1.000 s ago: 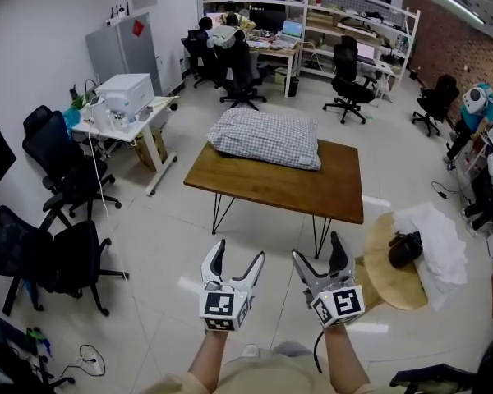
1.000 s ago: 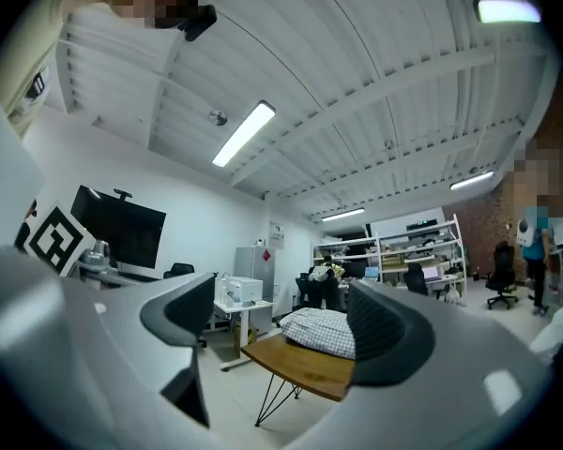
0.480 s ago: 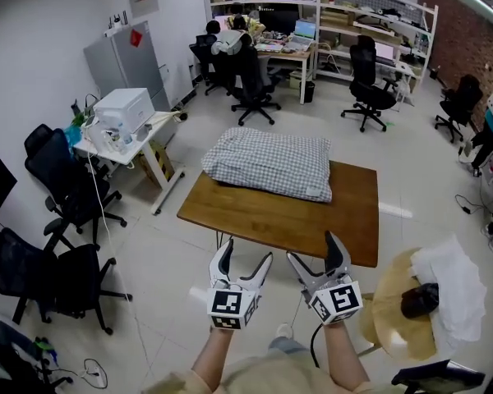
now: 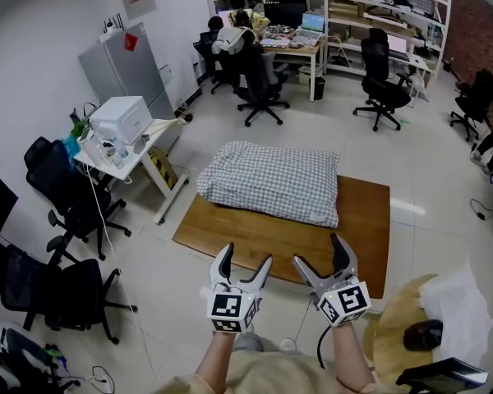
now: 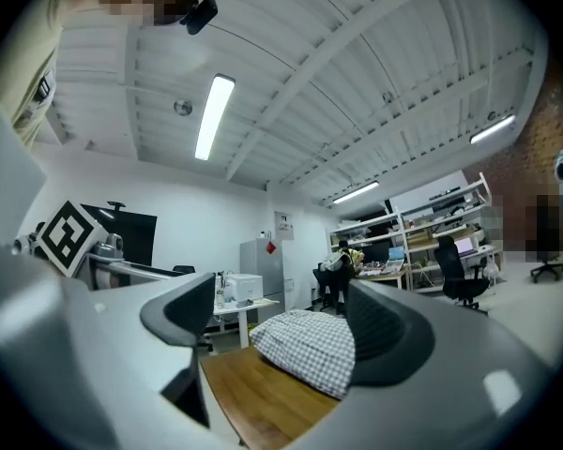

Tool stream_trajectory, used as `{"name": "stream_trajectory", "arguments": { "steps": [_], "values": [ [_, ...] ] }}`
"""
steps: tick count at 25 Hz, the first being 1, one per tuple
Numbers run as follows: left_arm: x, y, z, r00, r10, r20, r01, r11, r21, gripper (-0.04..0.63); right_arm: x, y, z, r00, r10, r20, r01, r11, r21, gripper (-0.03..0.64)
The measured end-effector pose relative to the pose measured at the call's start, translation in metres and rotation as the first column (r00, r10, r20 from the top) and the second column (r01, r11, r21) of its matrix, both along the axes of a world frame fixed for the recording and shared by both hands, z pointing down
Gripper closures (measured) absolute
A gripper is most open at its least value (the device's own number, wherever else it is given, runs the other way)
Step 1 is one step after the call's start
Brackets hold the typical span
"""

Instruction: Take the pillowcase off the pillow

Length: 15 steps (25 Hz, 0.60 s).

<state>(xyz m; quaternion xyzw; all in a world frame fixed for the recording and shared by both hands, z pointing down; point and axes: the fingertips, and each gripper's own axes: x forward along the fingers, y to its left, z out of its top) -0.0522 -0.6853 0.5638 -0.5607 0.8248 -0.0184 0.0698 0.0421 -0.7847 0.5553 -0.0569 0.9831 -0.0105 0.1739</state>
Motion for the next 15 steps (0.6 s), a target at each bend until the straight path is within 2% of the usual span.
{"name": "stream_trajectory", "arguments": {
  "steps": [6,10,15],
  "values": [
    [-0.091,-0.044,0.007,0.999,0.042,-0.011,-0.042,0.999,0.020,0.204,-0.080,-0.042,0.004,0.999,0.045,-0.019,-0.045,0.999,0.027,0.187],
    [-0.152,-0.074,0.012,0.994,0.109,-0.017,-0.108,0.993,0.040,0.204,-0.143,-0.064,0.010,0.996,0.090,-0.023,-0.089,0.996,0.023,0.187],
    [-0.240,-0.105,0.004,0.977,0.214,-0.021,-0.213,0.976,0.048,0.204,-0.233,-0.084,-0.008,0.990,0.140,-0.002,-0.140,0.990,0.012,0.187]
  ]
}}
